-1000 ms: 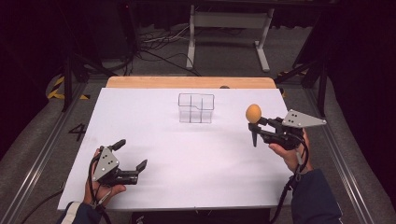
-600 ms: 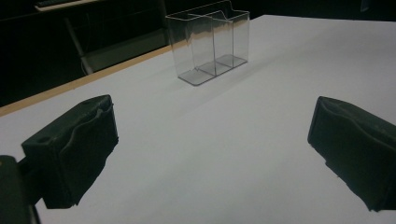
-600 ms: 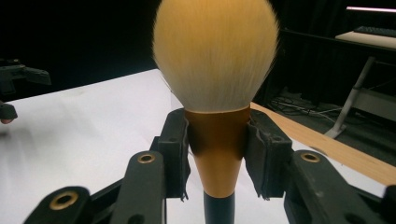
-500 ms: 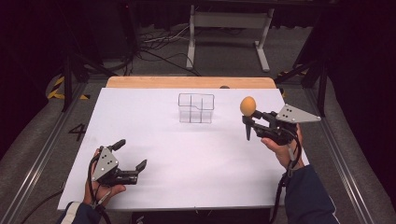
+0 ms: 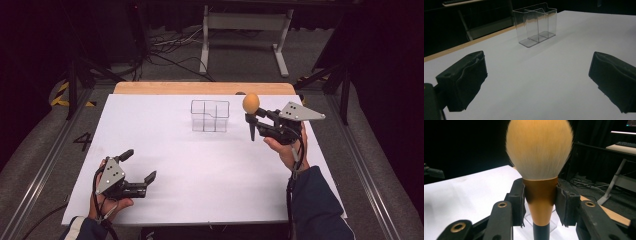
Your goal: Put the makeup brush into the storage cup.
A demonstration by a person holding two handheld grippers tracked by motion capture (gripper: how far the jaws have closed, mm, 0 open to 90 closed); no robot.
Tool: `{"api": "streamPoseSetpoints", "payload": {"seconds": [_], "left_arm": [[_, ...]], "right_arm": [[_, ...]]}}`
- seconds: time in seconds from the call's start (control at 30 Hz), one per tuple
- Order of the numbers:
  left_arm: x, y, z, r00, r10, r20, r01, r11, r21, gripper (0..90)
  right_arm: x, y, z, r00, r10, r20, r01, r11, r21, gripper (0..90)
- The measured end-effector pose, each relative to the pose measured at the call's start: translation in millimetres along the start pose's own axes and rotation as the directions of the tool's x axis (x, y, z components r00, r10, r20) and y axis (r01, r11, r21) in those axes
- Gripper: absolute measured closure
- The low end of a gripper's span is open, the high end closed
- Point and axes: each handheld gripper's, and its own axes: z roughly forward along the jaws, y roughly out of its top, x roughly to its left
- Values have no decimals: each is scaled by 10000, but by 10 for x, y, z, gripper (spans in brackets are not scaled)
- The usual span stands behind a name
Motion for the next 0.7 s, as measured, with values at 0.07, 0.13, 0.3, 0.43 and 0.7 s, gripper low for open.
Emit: {"api": "streamPoseSetpoints", "payload": {"seconds": [0.07, 0.13, 0.3, 0.43, 0.7], "left_arm": [[-1, -1, -1, 10000, -16, 19, 16, 10000, -5, 24], [-6, -3, 1, 10000, -25, 13, 25, 10000, -20, 24], [-4, -7, -1, 10000, -71, 10, 71, 10000, 27, 24], [-2, -7, -11, 10000, -72, 16, 72, 10000, -10, 24], [-8, -12, -7, 10000, -80, 15, 80, 10000, 10, 25]], "right_arm": [[0, 4, 34, 10000, 27, -13, -27, 10000, -64, 624], [-4, 9, 75, 10000, 66, 44, -65, 9999, -119, 624], [-28, 12, 157, 9997, 187, 124, -185, 9996, -212, 624], [-46, 17, 220, 9994, 256, 246, -248, 9992, -302, 624], [-115, 45, 343, 9980, 321, 552, -298, 9987, -412, 624]]}}
